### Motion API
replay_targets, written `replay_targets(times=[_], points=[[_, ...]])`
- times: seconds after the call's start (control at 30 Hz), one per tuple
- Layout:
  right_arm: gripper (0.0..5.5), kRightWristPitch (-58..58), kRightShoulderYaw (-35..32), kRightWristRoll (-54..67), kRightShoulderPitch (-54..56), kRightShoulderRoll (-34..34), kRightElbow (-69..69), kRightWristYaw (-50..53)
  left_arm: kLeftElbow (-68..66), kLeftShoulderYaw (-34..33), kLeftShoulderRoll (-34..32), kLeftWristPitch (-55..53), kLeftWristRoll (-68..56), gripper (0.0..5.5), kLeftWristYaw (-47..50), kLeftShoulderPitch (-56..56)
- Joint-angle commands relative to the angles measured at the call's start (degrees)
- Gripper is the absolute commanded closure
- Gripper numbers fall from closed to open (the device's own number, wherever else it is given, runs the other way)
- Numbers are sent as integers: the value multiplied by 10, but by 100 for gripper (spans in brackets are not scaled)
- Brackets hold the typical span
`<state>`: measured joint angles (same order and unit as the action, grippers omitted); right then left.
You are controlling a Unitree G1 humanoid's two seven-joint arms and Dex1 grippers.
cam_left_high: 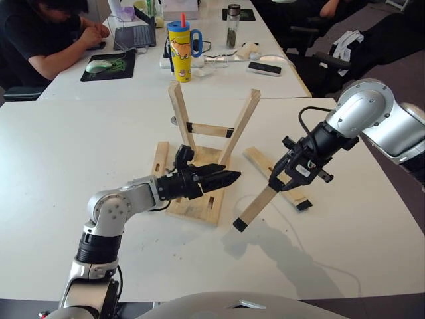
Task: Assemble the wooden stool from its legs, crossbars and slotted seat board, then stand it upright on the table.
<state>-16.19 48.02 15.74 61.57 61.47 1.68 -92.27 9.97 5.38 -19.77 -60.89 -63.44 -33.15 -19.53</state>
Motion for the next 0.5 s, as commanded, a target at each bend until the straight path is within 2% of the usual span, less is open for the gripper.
replay_targets(times=[0.03, 0.27, 0.5], points=[[415, 12, -33, -14, -8, -20, -10, -2, -5, 27, -10, -46, 3, 63, -33, -16], [415, 43, -58, -5, -19, -31, -31, -2, -3, 38, -2, -60, 18, 63, -57, -16], [415, 70, -72, -1, -18, -41, -35, -2, 2, 52, -7, -64, 34, 166, -78, -16]])
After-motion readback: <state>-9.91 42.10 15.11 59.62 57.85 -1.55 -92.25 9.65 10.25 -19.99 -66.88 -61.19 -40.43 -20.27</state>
